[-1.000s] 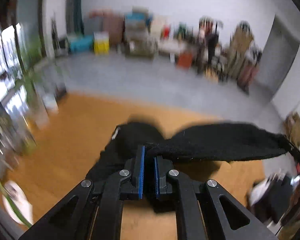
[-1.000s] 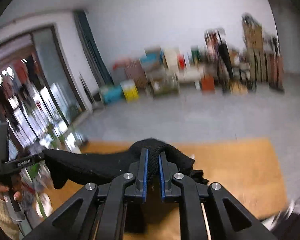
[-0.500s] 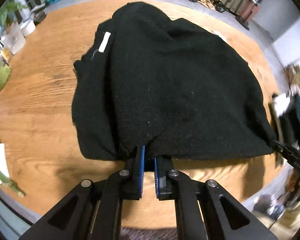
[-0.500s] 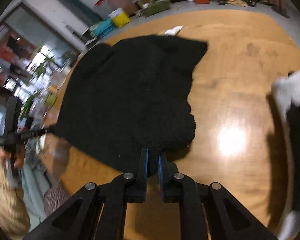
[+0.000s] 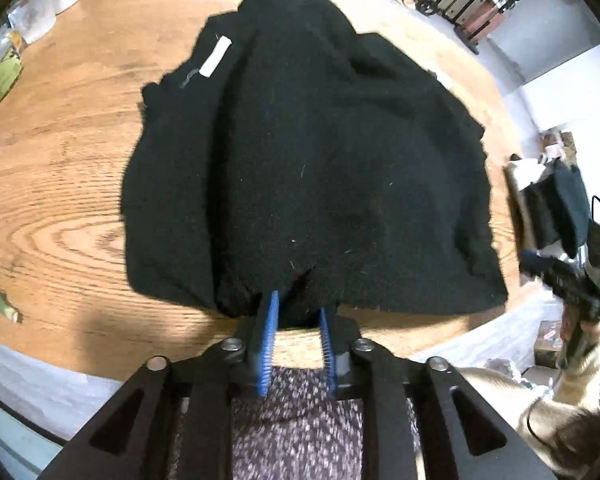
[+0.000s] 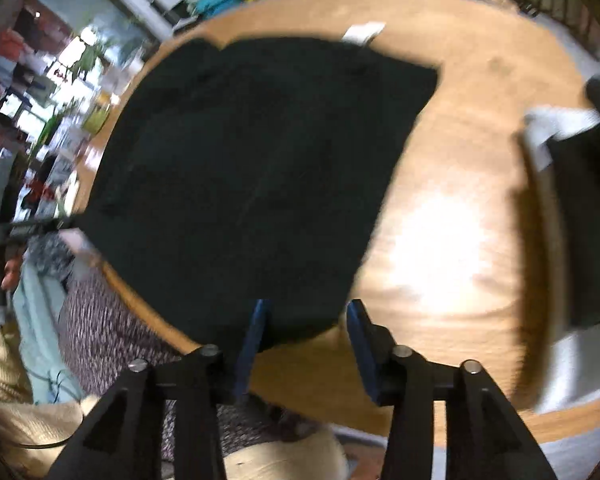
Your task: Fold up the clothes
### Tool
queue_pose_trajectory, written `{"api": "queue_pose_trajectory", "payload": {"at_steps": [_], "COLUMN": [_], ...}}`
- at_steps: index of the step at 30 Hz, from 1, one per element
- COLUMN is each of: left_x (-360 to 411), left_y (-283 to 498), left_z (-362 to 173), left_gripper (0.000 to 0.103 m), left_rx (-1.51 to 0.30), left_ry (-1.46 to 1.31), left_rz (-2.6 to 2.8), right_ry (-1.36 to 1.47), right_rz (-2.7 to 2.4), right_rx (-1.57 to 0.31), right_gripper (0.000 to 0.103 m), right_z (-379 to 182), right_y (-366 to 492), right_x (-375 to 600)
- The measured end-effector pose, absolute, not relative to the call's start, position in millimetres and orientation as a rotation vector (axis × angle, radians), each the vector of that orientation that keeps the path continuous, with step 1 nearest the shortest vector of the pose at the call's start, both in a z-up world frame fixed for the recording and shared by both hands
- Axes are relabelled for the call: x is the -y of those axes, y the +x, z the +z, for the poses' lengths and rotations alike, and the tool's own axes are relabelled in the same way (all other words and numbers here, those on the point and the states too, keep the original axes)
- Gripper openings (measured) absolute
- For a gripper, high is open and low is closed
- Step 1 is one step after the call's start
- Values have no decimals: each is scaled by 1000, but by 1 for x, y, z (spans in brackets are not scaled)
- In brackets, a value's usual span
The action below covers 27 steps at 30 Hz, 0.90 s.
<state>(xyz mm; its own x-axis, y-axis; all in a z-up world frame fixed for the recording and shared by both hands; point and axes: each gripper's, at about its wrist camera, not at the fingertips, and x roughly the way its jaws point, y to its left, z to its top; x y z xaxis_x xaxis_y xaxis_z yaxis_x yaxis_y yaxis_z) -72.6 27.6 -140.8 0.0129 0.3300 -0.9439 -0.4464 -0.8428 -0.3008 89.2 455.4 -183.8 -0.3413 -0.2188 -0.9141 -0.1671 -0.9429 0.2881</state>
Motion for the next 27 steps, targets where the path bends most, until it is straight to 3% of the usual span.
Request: {"api": "queue_pose_trajectory", "payload": {"at_steps": [1, 3, 9, 17, 24, 26, 27], "left_x": [-22, -17, 15, -21, -45, -48, -47], "left_y": [-74, -71, -97, -186, -213, -209, -209], "left_z": [-136, -123, -114, -166, -203, -202, -202], "left_gripper": [65, 73, 73, 73, 73, 69, 59], "left_rx": [-118, -86, -22, -350, -460, -507, -502], "left_ry": [-1782, -1786, -1792, -1812, -1891, -1839, -1840], "left_rz": [1890, 1917, 2046, 2305, 2292, 2315, 2306], "right_ry": [1771, 1741, 1709, 1716, 1752, 1771, 1782], "right_rz": [-2529, -2590, -2623, -2628, -2524, -2500, -2491], "right_rx": [531, 572, 565, 492, 416, 401, 394], "right_gripper": [54, 54, 59, 59, 61, 65, 66], "right_z": [-178, -170, -177, -190, -207, -213, -215], "right_y": [88, 86, 70, 16, -6, -3, -1], "right_x": [-466, -486, -503, -472, -429, -426, -424]}}
